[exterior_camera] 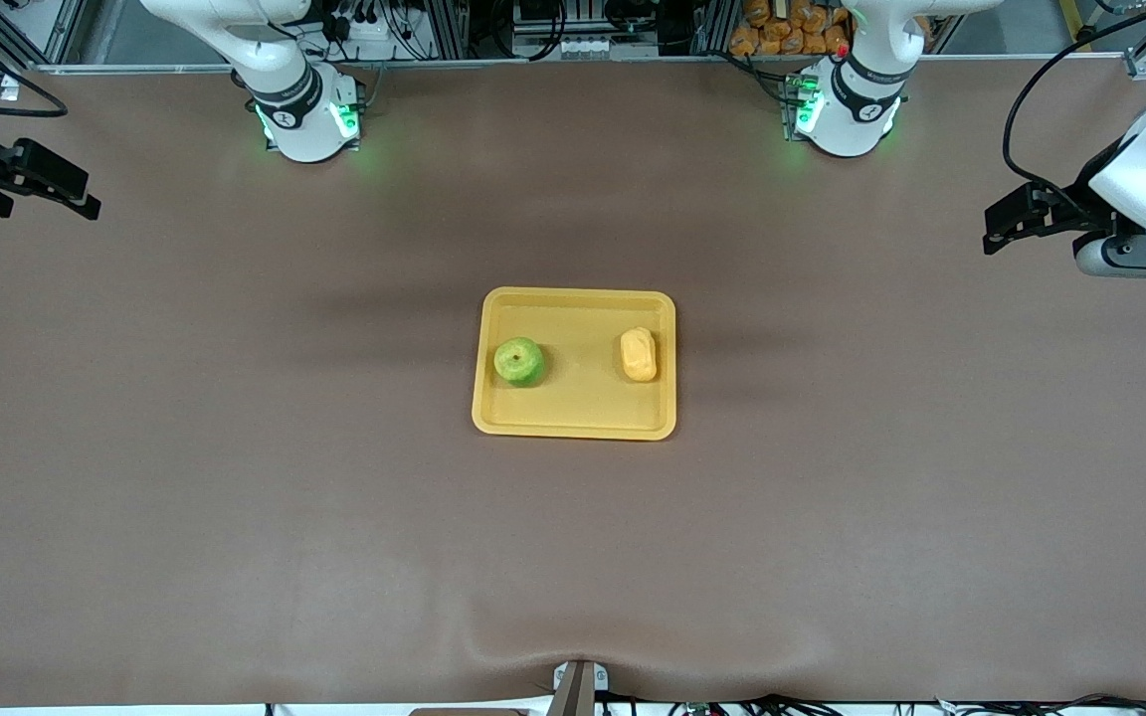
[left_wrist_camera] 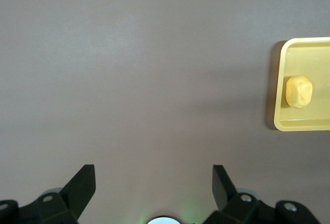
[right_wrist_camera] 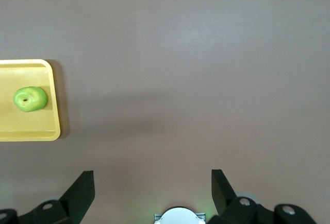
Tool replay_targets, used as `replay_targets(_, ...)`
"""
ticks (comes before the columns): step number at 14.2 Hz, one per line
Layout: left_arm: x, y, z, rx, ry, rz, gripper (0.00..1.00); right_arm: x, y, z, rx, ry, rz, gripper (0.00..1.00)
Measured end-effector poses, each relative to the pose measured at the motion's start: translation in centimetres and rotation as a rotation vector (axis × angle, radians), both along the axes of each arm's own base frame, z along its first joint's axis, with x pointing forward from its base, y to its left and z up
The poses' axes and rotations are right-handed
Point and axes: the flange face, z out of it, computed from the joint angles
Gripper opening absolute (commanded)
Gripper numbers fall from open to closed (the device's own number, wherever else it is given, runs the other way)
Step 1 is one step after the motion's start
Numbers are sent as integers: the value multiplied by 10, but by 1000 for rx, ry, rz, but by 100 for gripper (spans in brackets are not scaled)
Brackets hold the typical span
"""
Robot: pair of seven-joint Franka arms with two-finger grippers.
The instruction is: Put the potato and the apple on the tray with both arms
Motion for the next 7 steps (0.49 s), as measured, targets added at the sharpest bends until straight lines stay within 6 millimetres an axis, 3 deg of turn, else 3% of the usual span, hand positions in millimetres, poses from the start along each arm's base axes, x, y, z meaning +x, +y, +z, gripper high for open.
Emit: replay_targets(7, 0, 0, 0, 0, 0, 0, 100, 2, -4, 1, -38, -19, 12, 100)
